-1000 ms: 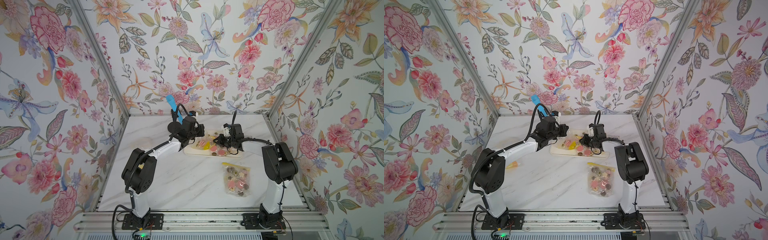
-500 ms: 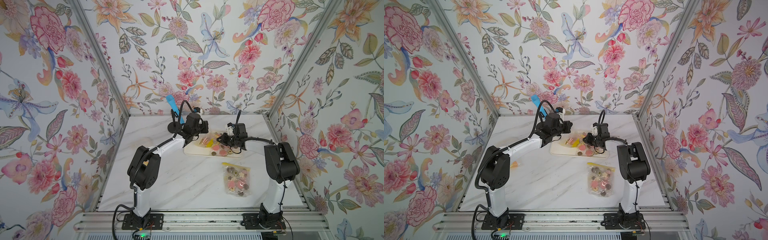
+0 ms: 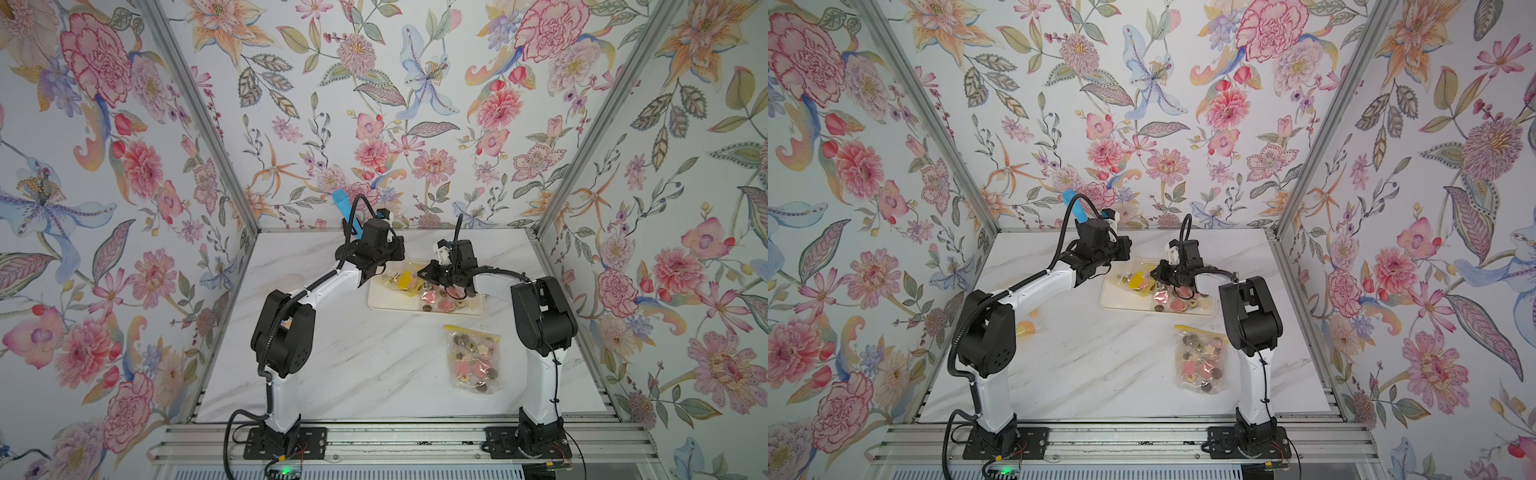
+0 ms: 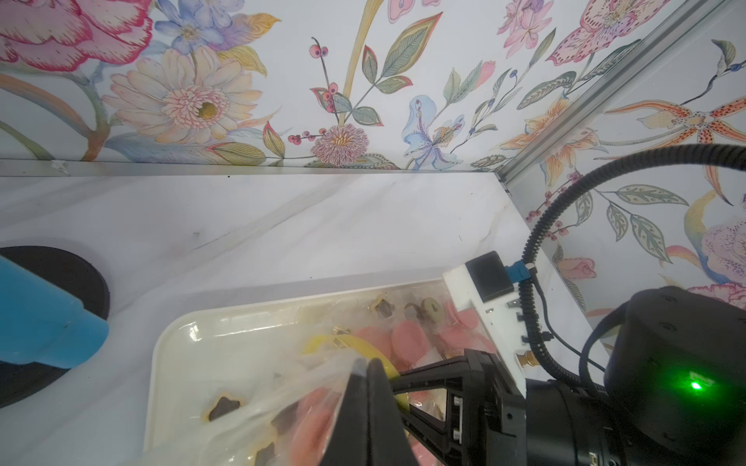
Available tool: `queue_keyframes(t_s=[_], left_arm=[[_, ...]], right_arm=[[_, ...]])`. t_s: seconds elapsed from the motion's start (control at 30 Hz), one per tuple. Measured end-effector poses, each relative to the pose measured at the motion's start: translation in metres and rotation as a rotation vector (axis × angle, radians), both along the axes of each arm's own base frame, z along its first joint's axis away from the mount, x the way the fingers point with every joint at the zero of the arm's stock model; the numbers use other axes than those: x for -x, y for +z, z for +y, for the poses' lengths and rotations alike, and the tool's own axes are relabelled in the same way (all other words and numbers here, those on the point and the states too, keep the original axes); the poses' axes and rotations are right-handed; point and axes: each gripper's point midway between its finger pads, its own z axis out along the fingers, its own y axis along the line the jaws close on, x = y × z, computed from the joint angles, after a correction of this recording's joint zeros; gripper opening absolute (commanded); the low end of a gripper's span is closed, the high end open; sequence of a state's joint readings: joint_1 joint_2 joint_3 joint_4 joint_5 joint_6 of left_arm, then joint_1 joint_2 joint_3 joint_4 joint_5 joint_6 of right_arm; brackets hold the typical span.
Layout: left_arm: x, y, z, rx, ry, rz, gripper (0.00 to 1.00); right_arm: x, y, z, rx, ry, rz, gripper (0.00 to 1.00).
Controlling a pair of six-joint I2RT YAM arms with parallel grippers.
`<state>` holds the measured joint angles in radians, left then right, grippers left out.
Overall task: Pour cookies out of the ziploc bag
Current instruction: 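Pour the cookies out of the ziploc bag onto the tray.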
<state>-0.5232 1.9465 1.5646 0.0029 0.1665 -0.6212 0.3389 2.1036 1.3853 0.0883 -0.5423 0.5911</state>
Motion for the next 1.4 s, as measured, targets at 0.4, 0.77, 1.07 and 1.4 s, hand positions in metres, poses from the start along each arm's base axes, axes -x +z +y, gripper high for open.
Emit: queue_keyframes(t_s=[0.4, 0.77, 1.07, 1.4], left_arm=[[-0.02, 0.023, -0.008, 0.015, 0.009, -0.061, 0.0], [-0.024, 0.009, -0.016, 0.014, -0.011, -0.041, 0.0], [-0.006, 0.024, -0.01, 0.016, -0.02, -0.043, 0.0], [0.018, 0.049, -0.016, 0.029, -0.05, -0.06, 0.0]], right_arm=[[-0.033, 0.017, -0.003, -0.018, -0.027, -0.046, 0.0], [-0.03, 0.005, -0.014, -0.009, -0.04, -0.01, 0.0], [0.001, 0.022, -0.017, -0.028, -0.01, -0.006, 0.0], [0.031, 0.035, 0.0, -0.053, 0.049, -0.046, 0.0]])
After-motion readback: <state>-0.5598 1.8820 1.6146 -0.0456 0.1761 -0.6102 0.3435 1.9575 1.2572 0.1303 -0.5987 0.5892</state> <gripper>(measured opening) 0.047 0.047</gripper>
